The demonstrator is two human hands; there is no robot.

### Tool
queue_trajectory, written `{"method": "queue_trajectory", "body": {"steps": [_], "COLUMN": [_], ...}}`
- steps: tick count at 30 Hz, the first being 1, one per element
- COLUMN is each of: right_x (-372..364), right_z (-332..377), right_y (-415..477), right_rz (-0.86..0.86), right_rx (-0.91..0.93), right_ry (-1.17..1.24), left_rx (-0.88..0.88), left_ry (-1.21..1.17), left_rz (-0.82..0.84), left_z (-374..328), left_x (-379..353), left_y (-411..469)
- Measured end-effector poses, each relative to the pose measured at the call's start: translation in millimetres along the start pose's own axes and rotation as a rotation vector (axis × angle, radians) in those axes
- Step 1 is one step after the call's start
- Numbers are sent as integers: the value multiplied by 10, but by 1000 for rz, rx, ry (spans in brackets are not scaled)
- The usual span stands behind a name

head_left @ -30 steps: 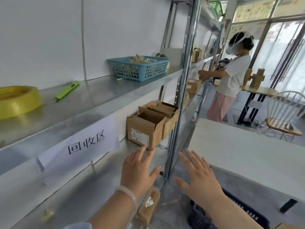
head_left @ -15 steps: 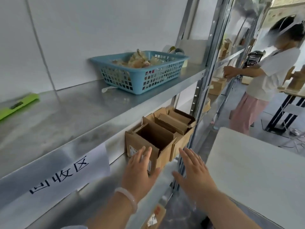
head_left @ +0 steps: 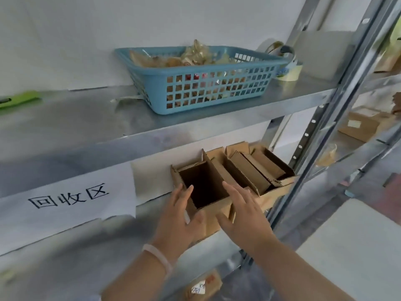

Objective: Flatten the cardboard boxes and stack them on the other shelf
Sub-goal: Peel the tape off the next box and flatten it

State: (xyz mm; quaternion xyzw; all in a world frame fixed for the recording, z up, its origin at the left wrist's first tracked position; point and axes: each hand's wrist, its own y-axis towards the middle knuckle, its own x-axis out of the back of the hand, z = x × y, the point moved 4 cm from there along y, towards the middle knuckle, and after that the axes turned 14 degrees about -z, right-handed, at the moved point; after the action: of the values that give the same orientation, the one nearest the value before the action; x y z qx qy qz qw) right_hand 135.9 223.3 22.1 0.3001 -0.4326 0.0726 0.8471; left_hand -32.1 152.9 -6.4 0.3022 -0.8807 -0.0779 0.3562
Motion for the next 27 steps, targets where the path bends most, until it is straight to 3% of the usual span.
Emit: {"method": "queue_trajectory", "body": {"steps": [4, 7, 16, 20, 23, 25, 27], "right_x": [-33, -83, -539, -635, -690, -691, -736], "right_z": [29, -9, 117, 331, 409, 328, 145], "right_y": [47, 153, 79, 16, 4, 46, 41], "right_rz": [50, 54, 459, 496, 481, 416, 420], "right_rx": [-80, -250, -461, -257, -221, -320, -534], "right_ry": [338, 529, 564, 441, 478, 595, 656], "left_rx": [104, 198, 313, 434, 531, 532, 510], "left_ry": [-25, -28, -43, 96, 153, 89, -35], "left_rz": [-103, -173, -224, -38, -36, -73, -107], "left_z": [-8, 54, -9, 59, 137, 204, 252], "left_x": [144, 259, 583, 654, 727, 776, 812], "left_y": [-54, -61, -35, 29, -16, -67, -130]}}
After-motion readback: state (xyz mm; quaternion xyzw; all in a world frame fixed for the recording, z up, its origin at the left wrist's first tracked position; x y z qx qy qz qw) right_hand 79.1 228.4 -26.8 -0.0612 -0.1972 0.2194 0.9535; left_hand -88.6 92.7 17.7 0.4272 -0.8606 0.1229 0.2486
